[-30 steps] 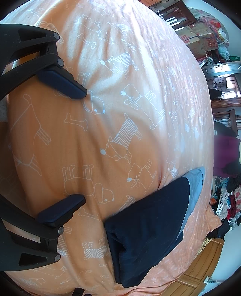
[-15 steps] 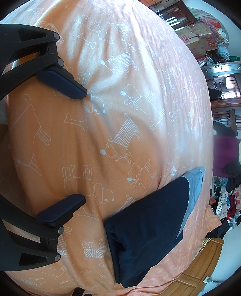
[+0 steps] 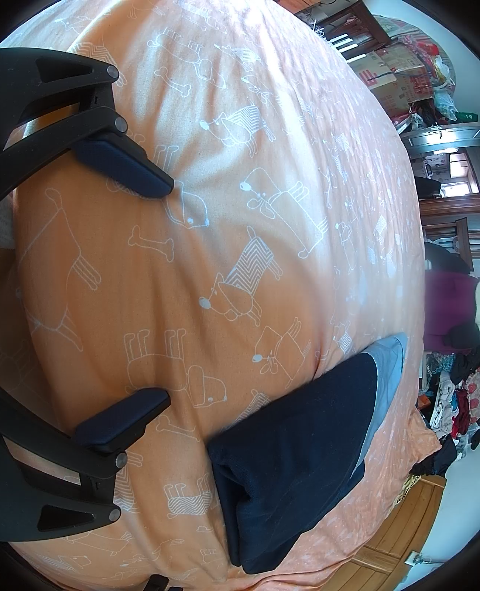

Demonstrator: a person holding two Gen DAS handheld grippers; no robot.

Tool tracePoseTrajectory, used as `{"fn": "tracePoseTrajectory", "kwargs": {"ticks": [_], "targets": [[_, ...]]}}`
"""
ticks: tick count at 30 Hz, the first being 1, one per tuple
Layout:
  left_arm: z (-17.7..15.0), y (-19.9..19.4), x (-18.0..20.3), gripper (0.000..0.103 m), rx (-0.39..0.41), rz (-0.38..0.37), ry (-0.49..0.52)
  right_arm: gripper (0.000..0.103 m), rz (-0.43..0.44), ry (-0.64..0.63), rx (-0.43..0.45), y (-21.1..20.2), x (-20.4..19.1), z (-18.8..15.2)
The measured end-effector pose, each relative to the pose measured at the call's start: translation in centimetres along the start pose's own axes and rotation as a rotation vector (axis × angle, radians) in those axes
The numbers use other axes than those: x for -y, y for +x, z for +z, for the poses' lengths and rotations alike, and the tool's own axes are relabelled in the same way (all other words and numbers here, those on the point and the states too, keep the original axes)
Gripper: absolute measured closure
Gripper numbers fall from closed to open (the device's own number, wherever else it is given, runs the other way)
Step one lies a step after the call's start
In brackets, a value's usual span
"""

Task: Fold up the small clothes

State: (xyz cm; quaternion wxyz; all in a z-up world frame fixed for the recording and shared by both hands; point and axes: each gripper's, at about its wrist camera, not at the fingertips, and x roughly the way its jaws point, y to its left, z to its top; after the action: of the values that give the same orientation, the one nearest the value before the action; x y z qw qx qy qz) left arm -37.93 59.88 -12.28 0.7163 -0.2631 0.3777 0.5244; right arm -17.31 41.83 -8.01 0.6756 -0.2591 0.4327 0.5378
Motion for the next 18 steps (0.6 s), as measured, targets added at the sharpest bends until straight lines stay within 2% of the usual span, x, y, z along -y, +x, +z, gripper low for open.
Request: {"fn": "tracePoseTrajectory", "kwargs": {"ticks": [12, 18], "targets": [[0.0, 0.0, 0.0, 0.0, 0.0, 0.0, 0.0, 0.0, 0.004, 0.0, -0.005, 0.0, 0.1, 0.0], [0.0, 0.0, 0.0, 0.0, 0.0, 0.001, 0.001, 0.0, 0.045, -0.104, -0.088, 0.3, 0.2, 1.3]]}}
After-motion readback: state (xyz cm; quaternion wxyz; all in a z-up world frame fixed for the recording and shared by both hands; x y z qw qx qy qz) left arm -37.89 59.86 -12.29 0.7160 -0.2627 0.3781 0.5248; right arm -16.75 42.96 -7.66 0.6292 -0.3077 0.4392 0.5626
